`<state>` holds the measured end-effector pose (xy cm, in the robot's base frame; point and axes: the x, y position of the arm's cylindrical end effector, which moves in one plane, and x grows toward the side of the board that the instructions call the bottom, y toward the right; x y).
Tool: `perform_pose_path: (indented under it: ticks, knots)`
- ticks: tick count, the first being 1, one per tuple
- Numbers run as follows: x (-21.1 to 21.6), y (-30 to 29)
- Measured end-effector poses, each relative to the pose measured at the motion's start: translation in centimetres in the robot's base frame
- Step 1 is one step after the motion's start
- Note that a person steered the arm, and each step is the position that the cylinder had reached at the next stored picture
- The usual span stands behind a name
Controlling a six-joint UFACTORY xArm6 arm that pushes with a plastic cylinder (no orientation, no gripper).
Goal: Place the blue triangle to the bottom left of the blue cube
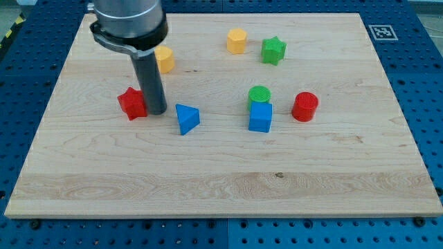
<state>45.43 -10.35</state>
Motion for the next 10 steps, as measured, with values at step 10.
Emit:
perform_pose_path:
  ticks: [10]
  knots:
    - [3.5, 3.8]
